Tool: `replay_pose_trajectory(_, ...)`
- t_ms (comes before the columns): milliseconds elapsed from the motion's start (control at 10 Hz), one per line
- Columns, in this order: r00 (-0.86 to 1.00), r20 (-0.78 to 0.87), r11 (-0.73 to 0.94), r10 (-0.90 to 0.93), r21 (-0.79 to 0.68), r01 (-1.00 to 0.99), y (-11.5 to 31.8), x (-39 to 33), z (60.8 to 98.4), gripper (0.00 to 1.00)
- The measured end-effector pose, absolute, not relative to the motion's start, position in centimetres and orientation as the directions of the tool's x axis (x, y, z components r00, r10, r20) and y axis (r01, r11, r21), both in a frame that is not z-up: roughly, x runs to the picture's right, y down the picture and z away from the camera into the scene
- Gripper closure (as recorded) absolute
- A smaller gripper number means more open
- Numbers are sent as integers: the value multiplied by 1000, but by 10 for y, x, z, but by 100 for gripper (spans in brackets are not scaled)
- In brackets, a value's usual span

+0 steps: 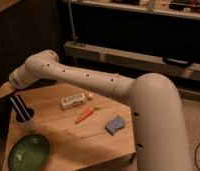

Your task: Place the eraser in the ceramic cup

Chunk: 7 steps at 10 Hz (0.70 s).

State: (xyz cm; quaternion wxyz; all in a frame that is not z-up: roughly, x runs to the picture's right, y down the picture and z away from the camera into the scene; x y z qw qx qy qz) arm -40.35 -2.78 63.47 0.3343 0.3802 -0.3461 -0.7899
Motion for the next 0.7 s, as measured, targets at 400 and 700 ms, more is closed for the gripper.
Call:
replay_pose_trajectory(400,-384,-445,-554,-809,796,244,-58,-357,592,20)
replay_pose_trajectory(700,-335,-464,-548,-820,805,228,-65,-336,575,20)
